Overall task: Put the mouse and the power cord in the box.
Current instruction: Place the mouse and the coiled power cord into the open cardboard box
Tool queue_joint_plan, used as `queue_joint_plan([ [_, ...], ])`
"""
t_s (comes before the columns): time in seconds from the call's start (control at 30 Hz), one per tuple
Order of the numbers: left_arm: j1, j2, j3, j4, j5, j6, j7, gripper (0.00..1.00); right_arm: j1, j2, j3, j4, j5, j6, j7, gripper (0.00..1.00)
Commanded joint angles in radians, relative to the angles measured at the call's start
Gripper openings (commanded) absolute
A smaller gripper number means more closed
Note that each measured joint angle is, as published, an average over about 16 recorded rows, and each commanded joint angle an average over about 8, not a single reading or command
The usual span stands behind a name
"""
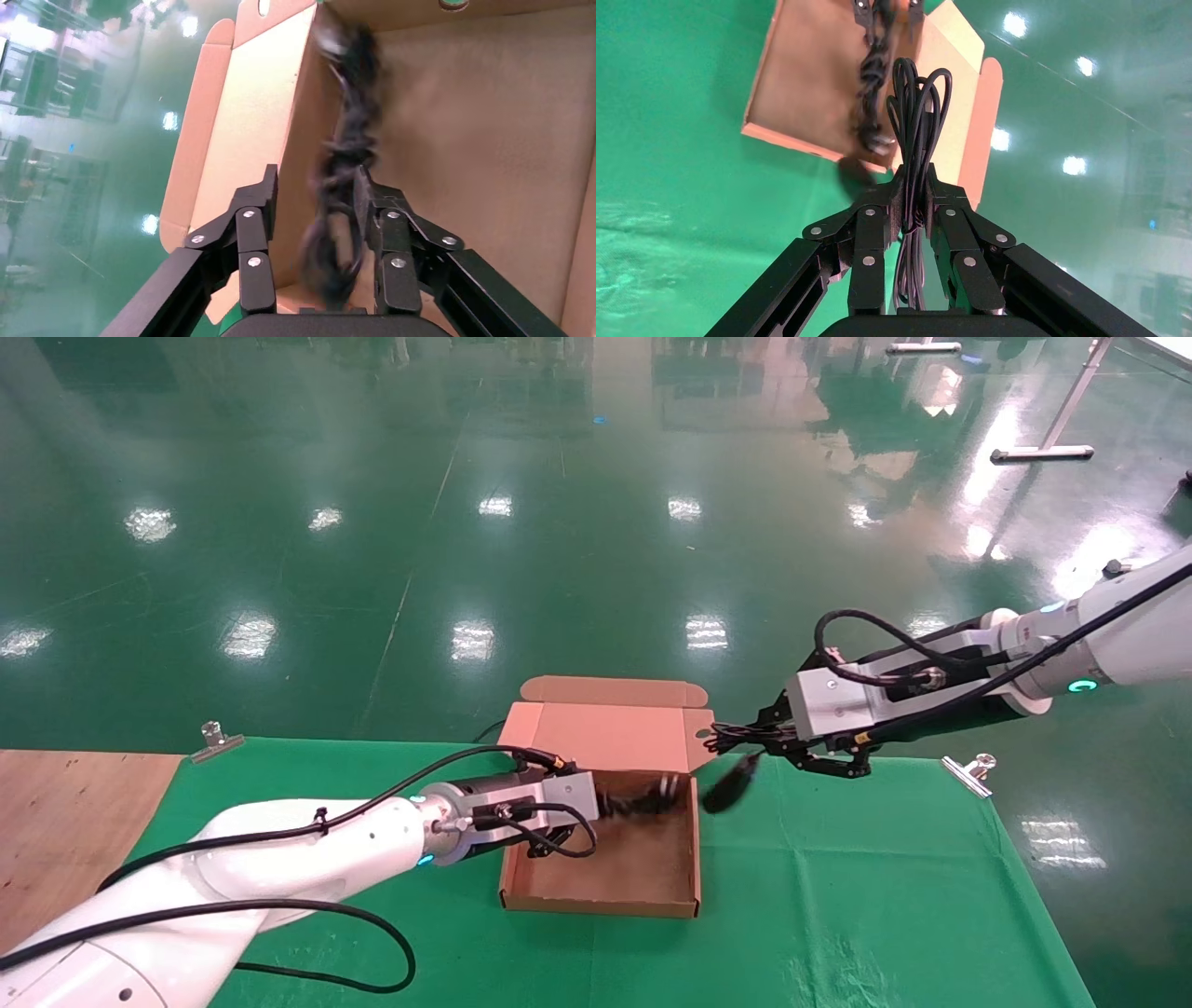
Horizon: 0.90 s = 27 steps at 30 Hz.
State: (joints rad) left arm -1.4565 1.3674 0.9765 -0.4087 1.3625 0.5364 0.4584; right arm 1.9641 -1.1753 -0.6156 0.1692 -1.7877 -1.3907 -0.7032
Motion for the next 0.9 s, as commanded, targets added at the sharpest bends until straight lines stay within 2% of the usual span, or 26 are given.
queue_joint_plan([
  [0.03, -0.002, 0.000, 0.024, -0.006, -0.009, -0.005, -0.004, 1.00, 0.003, -0.003, 0.000, -0.006, 0.001, -0.005, -0.003, 0.00],
  [0.2, -0.022, -0.013, 0.031, 0.008, -0.063, 0.006, 0.005, 1.00, 0.019, -0.034, -0.001, -0.007, 0.001, -0.010, 0.006, 0.00],
  [0.3, -0.029, -0.047, 0.007, 0.013, -0.119, 0.055, 0.015, 1.00, 0.021, -0.062, -0.003, -0.005, -0.001, -0.006, 0.015, 0.00],
  [0.4, -0.021, -0.119, -0.036, -0.015, -0.196, 0.169, 0.046, 1.00, 0.017, -0.094, -0.007, -0.003, -0.004, 0.002, 0.026, 0.00],
  [0.63, 0.059, -0.345, -0.183, -0.105, -0.437, 0.504, 0.182, 1.00, -0.025, -0.172, -0.022, 0.035, -0.008, 0.041, 0.065, 0.00],
  [0.77, 0.086, -0.434, -0.225, -0.103, -0.507, 0.631, 0.221, 1.00, -0.085, -0.195, -0.058, 0.141, 0.006, 0.085, 0.113, 0.00],
  [0.9, 0.111, -0.503, -0.248, -0.085, -0.553, 0.727, 0.235, 1.00, -0.159, -0.203, -0.142, 0.293, 0.035, 0.155, 0.190, 0.00],
])
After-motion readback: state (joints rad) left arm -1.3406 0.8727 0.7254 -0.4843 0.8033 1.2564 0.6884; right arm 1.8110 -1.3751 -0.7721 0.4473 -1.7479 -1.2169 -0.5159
